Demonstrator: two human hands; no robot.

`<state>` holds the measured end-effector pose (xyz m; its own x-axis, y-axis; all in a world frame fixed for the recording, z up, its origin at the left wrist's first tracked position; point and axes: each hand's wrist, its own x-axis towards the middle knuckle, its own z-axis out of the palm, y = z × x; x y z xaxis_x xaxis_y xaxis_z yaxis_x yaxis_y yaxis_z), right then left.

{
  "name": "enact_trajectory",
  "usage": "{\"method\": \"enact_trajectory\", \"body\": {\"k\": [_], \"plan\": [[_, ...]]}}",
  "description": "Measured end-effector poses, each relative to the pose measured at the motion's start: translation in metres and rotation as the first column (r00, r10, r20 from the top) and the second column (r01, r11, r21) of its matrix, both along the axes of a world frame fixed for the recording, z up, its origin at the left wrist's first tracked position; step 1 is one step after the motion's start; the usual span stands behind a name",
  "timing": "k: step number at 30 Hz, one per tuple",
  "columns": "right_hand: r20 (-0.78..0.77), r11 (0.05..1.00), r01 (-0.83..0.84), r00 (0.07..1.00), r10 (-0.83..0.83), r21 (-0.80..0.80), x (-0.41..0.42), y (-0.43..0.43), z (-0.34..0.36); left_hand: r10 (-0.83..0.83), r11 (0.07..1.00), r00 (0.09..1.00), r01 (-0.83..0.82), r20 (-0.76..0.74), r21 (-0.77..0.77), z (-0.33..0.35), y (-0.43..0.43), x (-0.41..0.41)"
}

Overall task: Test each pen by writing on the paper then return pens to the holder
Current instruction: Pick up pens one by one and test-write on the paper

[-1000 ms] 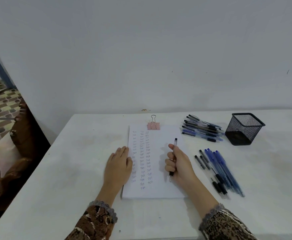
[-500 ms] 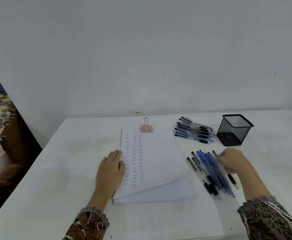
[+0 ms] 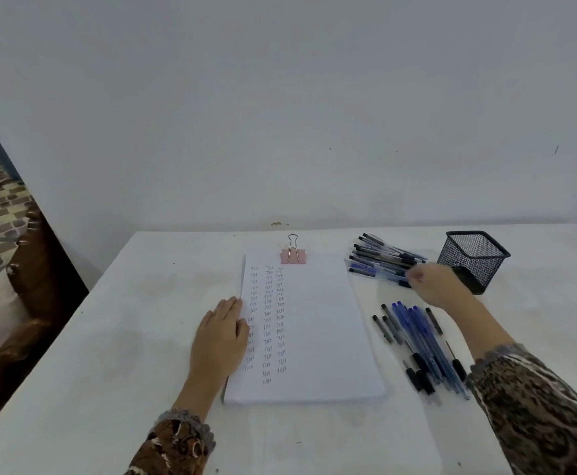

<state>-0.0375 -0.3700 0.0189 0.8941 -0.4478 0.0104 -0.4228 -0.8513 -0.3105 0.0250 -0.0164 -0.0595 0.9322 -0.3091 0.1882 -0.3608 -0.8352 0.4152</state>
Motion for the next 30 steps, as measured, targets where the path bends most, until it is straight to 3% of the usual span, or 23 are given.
{"method": "enact_trajectory", "body": {"k": [3, 11, 17, 21, 25, 28, 30], "plan": [[-0.052, 0.967, -0.237, 0.971, 0.233, -0.092, 0.021, 0.008, -0.009, 0.001, 1.0, 1.0, -0.001, -0.001, -0.009, 0.0, 0.0, -0.001], [-0.183, 0.869, -0.287, 0.956, 0.231, -0.404, 0.035, 0.018, -0.018, 0.005, 1.0, 1.0, -0.005, 0.001, -0.03, -0.001, 0.001, 0.0], [-0.197, 0.916, -0.275, 0.954, 0.225, -0.29, 0.035, 0.018, -0.015, 0.007, 0.999, 1.0, -0.007, 0.016, -0.037, -0.002, 0.0, 0.0], [-0.204, 0.897, -0.311, 0.945, 0.256, -0.314, 0.035, 0.017, -0.014, 0.009, 0.999, 1.0, -0.008, 0.013, -0.054, -0.001, 0.0, 0.0], [-0.116, 0.913, -0.226, 0.973, 0.197, -0.341, 0.04, 0.008, -0.021, 0.009, 0.999, 1.0, -0.008, 0.008, -0.049, 0.001, 0.0, -0.002], [0.128, 0.985, -0.171, 0.976, 0.174, -0.033, 0.045, 0.007, -0.02, 0.005, 0.999, 1.0, -0.005, 0.011, -0.053, 0.0, 0.001, -0.001], [0.301, 0.929, -0.189, 0.949, 0.09, 0.319, 0.046, 0.017, -0.007, 0.008, 0.999, 1.0, -0.007, 0.015, -0.052, 0.0, 0.0, -0.001]]}}
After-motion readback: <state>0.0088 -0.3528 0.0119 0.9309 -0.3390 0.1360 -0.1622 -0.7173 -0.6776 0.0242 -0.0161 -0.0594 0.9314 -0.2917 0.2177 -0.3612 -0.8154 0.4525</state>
